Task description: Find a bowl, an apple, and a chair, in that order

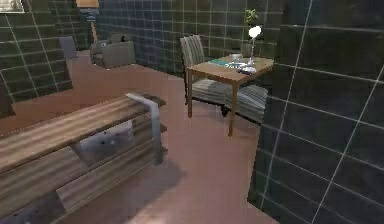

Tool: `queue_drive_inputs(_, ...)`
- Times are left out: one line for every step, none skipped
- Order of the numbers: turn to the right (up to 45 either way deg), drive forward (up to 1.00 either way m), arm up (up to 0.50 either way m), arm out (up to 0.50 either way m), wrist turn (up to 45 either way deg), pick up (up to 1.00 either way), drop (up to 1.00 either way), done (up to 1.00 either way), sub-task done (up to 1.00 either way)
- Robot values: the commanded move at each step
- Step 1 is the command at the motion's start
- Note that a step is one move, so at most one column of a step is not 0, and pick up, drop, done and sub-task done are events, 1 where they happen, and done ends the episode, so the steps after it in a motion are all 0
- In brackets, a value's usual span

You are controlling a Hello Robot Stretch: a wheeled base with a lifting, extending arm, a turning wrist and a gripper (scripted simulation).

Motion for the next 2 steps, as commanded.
queue_drive_inputs(0.0, 1.0, 0.0, 0.0, 0.0, 0.0, 0.0, 0.0, 0.0)
queue_drive_inputs(6.0, 0.0, 0.0, 0.0, 0.0, 0.0, 0.0, 0.0, 0.0)
